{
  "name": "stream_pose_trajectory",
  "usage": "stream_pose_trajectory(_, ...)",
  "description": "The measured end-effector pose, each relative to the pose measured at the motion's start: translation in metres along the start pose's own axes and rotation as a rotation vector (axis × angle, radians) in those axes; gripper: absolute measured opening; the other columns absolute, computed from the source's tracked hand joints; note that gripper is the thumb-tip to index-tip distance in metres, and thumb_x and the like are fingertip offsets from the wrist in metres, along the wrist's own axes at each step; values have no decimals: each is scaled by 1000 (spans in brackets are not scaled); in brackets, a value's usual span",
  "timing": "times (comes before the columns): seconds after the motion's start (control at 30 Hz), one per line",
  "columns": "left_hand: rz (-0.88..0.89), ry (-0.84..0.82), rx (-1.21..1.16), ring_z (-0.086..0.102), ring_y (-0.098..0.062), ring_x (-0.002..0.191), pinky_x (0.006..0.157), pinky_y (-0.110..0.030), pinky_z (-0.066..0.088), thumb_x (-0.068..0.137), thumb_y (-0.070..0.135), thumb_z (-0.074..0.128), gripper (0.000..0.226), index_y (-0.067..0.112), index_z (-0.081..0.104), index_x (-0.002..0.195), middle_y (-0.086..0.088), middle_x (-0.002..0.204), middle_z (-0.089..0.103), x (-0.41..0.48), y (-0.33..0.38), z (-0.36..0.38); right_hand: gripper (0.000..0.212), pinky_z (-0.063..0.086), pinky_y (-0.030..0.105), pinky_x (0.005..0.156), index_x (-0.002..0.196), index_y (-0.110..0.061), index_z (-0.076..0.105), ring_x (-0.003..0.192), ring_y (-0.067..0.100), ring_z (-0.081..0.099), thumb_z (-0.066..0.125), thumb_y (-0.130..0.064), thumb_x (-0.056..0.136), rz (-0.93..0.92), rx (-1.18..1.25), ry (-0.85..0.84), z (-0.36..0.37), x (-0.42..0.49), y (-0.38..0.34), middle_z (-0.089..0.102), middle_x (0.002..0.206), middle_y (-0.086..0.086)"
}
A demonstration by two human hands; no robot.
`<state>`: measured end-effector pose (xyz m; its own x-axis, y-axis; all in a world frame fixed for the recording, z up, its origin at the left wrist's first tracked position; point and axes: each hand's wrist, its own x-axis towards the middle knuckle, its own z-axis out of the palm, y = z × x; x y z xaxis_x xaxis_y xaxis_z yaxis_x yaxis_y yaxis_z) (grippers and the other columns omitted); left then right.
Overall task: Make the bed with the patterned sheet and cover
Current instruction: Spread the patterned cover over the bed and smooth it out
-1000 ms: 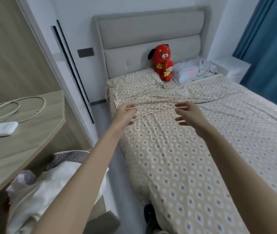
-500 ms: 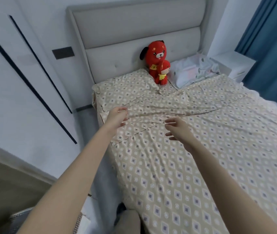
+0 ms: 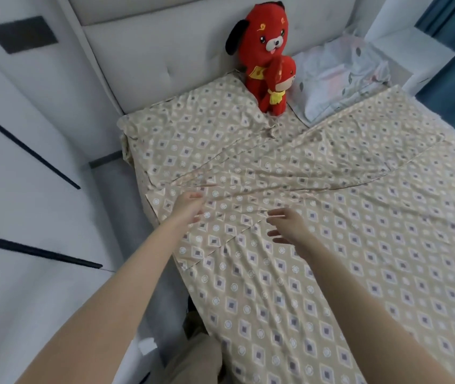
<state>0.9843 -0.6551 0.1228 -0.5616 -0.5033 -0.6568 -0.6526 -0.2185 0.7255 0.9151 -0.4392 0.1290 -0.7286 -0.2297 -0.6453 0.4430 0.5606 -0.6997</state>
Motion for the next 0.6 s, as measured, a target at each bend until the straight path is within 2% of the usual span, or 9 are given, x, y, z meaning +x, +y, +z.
stream_pose_trajectory(0.17, -181, -4, -2, 54, -15, 78, 61, -22, 41, 96, 7, 45, 31, 10, 52, 126, -5, 105, 56, 80, -38, -18, 19, 50, 29, 64, 110, -14, 57, 66, 16, 61, 54, -12, 91, 201, -51, -63, 55, 81, 8, 61, 112, 9)
stream_pose_trajectory(0.27, -186, -9, 128, 55, -20, 92, 69, -27, 44, 92, 8, 46, 32, 13, 53, 123, -8, 121, 57, 121, -73, -17, 18, 49, 29, 64, 110, -11, 55, 64, 16, 57, 49, -7, 93, 309, -43, -71, 82, 126, 28, 58, 105, 8)
stream_pose_trajectory(0.37, -136, -59, 358, 54, -22, 106, 86, -30, 44, 90, 9, 46, 38, 13, 51, 128, -5, 126, 54, 146, -111, -6, 19, 47, 28, 61, 110, -9, 57, 64, 17, 53, 44, -7, 96, 417, 8, -48, 102, 160, 55, 56, 102, 9)
stream_pose_trajectory(0.47, -19, -158, 590, 51, -20, 110, 88, -28, 42, 87, 8, 52, 47, 15, 46, 133, -5, 133, 46, 165, -153, 8, 25, 46, 28, 59, 119, -6, 53, 70, 18, 49, 44, -7, 95, 495, 100, 15, 119, 193, 83, 52, 99, 11)
stream_pose_trajectory(0.6, 127, -283, 951, 34, -25, 129, 92, -30, 42, 83, 13, 64, 63, 22, 36, 138, -4, 139, 27, 185, -205, 29, 13, 47, 29, 60, 103, -9, 51, 69, 17, 48, 50, -4, 91, 577, 286, 72, 133, 228, 116, 51, 91, 7)
